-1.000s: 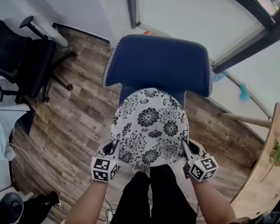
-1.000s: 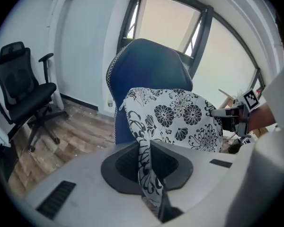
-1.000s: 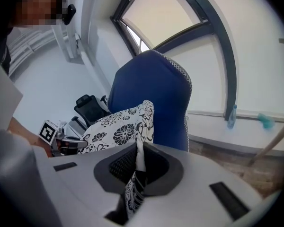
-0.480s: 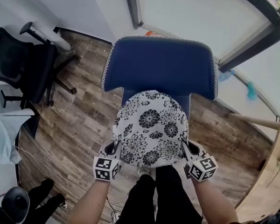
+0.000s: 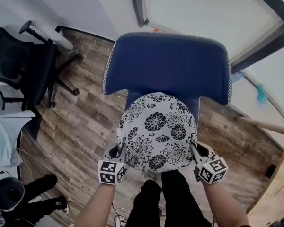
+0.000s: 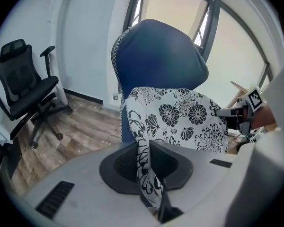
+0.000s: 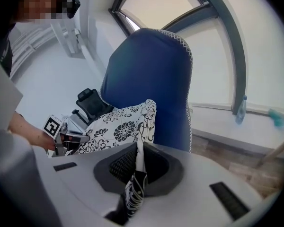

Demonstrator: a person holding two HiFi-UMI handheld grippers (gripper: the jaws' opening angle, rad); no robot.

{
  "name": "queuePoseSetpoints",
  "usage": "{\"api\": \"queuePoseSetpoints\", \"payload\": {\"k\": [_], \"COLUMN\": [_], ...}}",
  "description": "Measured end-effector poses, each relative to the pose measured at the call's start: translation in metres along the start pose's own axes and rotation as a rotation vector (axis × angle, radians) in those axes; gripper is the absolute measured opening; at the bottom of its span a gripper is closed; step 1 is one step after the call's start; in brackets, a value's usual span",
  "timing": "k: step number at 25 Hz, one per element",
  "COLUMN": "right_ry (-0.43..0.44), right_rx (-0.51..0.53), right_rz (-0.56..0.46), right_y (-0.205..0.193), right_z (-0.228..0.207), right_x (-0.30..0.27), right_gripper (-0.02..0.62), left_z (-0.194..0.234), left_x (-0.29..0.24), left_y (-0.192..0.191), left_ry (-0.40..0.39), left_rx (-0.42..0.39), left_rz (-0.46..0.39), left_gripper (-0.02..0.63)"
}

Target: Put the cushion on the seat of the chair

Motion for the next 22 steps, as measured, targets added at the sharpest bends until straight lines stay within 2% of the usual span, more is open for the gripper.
{"api": "queuePoseSetpoints", "payload": {"k": [5, 8, 10, 14, 17, 22], "right_ry": [0.005, -0.011, -0.015, -0.019, -0.030, -0.037], "right_rx": [0.020, -0.025, -0.063, -0.087, -0.120, -0.137], "right_rz": [0.046, 0.060, 0.057, 0.050, 0.039, 0.056], "right_y": [-0.001, -0.002, -0.003, -0.003, -0.002, -0.006], "right_z": [-0.007, -0.011, -0.015, -0.017, -0.017, -0.016], "right_x": [-0.013, -0.018, -0.018, -0.019, -0.020, -0.025], "right_gripper": [0.037, 0.037, 0.037, 0.037, 0.037, 0.037], "left_z": [0.007, 0.016, 0.021, 0.034, 0.048, 0.060], "left_x": [-0.016, -0.023, -0.024, -0.016, -0.005, 0.008], "left_y": [-0.006, -0.010, -0.011, -0.009, -0.011, -0.008], "left_ry": [0.038, 0.075, 0.103, 0.138, 0.170, 0.177], "left_rx": [-0.012, -0.028, -0.010, 0.018, 0.001, 0.037], "left_rz": [0.032, 0.059, 0.069, 0.069, 0.070, 0.028], "left_gripper": [0.028, 0.048, 0.085, 0.120, 0.123, 0.123]}}
Point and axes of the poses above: the fingertips, and each gripper's own axes: x backward along the fingers, z to its left, y out of its top, the point moved 9 cm from there along x, backward along the fingers, and after that the axes turned 5 degrees about z, right-handed, at the moved point
